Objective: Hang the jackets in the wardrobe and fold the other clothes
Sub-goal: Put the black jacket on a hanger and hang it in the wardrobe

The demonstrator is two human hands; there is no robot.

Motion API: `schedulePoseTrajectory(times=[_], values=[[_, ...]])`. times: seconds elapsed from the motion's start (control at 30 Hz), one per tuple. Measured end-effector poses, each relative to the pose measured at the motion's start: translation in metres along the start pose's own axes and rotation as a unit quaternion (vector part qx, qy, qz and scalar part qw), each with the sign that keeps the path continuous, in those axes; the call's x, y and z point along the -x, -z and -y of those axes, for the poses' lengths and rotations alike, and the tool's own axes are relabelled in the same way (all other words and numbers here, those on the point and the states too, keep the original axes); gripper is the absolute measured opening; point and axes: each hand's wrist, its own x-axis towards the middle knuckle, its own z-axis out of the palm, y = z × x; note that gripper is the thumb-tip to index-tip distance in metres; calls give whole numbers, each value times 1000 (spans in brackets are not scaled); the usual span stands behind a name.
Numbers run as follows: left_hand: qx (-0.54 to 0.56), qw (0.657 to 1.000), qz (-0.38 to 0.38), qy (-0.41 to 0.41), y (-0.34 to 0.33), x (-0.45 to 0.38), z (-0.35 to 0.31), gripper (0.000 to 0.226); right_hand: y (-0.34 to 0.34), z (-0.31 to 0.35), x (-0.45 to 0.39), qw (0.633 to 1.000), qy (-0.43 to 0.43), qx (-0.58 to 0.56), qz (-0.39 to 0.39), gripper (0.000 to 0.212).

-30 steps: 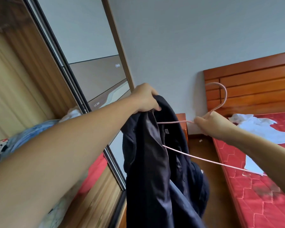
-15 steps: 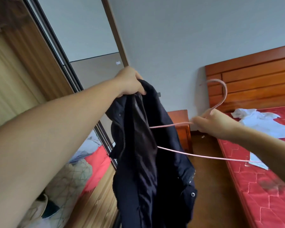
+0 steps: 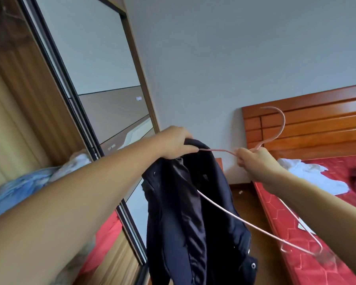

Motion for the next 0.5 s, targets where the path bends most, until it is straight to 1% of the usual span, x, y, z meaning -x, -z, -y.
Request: schedulePoseTrajectory(times=[0.1, 0.13, 0.17, 0.23, 0.3, 0.33, 0.37, 0.4, 0.43, 0.47, 0.5], values=[[-72, 996, 2, -46, 0, -7, 11, 33, 5, 1, -8, 1000, 17, 0, 5, 50], [-56, 997, 7, -54, -3, -9, 15, 30, 8, 0, -10, 1000, 25, 6, 8, 53], [-13, 998, 14, -60, -8, -10, 18, 26, 10, -2, -12, 999, 35, 17, 13, 55], [53, 996, 2, -73, -21, -15, 24, 23, 12, -6, -12, 997, 56, 41, 13, 58], [50, 995, -28, -86, -29, -23, 28, 27, 12, -9, -16, 993, 91, 73, -20, 54], [43, 995, -40, -86, -30, -26, 30, 27, 12, -11, -18, 986, 128, 94, -57, 45], [39, 995, -49, -83, -31, -30, 33, 26, 10, -16, -19, 968, 176, 135, -114, 31], [39, 995, -59, -76, -31, -33, 36, 24, 7, -25, -19, 940, 228, 183, -177, 19], [38, 994, -72, -66, -31, -35, 39, 23, 2, -34, -16, 904, 282, 231, -223, 28], [35, 994, -89, -54, -33, -37, 41, 24, -5, -47, -12, 873, 347, 263, -222, 36], [34, 993, -108, -43, -34, -39, 43, 26, -14, -63, -6, 853, 393, 288, -183, 33]])
